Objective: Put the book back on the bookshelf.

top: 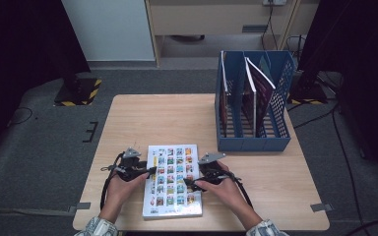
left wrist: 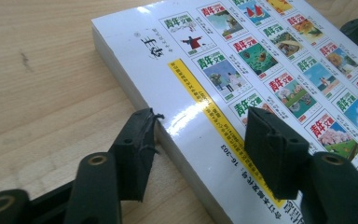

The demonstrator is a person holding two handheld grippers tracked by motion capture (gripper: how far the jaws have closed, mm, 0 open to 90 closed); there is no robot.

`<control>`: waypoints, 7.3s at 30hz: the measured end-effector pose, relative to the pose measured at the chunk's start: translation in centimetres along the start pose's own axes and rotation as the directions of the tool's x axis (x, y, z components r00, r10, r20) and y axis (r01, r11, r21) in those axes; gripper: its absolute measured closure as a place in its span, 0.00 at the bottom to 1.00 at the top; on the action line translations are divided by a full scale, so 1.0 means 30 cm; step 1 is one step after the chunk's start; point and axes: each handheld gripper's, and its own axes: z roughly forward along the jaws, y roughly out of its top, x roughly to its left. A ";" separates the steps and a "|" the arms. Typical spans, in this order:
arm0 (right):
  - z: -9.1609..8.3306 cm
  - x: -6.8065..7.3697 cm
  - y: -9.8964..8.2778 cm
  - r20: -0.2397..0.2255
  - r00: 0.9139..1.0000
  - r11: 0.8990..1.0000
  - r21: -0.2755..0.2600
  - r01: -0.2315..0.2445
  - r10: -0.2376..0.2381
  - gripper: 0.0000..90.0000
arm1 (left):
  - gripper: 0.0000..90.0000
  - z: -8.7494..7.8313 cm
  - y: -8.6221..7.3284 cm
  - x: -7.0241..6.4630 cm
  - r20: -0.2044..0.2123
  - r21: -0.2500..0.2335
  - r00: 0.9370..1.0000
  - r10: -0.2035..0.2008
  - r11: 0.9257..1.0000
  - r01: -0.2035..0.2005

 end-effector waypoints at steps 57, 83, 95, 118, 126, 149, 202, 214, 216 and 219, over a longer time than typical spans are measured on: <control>-0.001 -0.033 0.003 -0.098 0.990 0.994 -0.030 -0.101 0.098 0.05 | 0.96 -0.129 0.079 -0.187 0.135 -0.315 0.982 0.134 0.945 -0.086; 0.015 -0.021 0.011 -0.095 0.991 0.995 -0.035 -0.095 0.091 0.10 | 0.43 -0.087 0.020 -0.024 -0.164 -0.144 0.974 0.156 0.973 -0.180; 0.017 -0.024 0.013 -0.099 0.991 0.995 -0.036 -0.097 0.094 0.10 | 0.37 -0.027 -0.005 0.004 -0.092 -0.048 0.989 0.115 0.992 -0.120; 0.069 -0.045 0.066 -0.137 0.981 0.989 -0.027 -0.144 0.139 0.17 | 0.37 -0.006 -0.026 0.007 -0.031 -0.048 0.999 0.044 0.998 -0.046; 0.080 -0.047 0.086 -0.133 0.982 0.990 -0.020 -0.138 0.134 0.31 | 0.36 -0.006 -0.029 0.003 -0.040 -0.058 0.998 0.052 0.997 -0.054; 0.081 0.024 0.196 -0.142 0.985 0.994 0.043 -0.098 0.103 0.31 | 0.35 -0.005 -0.029 0.007 -0.039 -0.054 0.998 0.038 0.998 -0.040; 0.040 0.011 0.325 0.012 0.996 0.991 -0.106 -0.087 0.089 0.78 | 0.16 0.012 -0.021 0.026 -0.015 -0.085 0.999 0.041 0.995 -0.043; -0.005 0.002 0.343 0.055 0.996 0.975 -0.217 -0.051 0.064 0.79 | 0.08 0.044 -0.021 0.006 0.077 -0.057 0.995 0.058 0.997 -0.054; -0.014 0.004 0.347 0.057 0.997 0.972 -0.233 -0.042 0.057 0.79 | 0.12 0.049 -0.017 0.002 0.097 -0.064 0.994 0.057 0.997 -0.051; -0.023 0.009 0.359 0.059 0.998 0.966 -0.259 -0.013 0.030 0.79 | 0.19 0.059 -0.010 0.005 0.144 -0.082 0.988 0.059 0.995 -0.048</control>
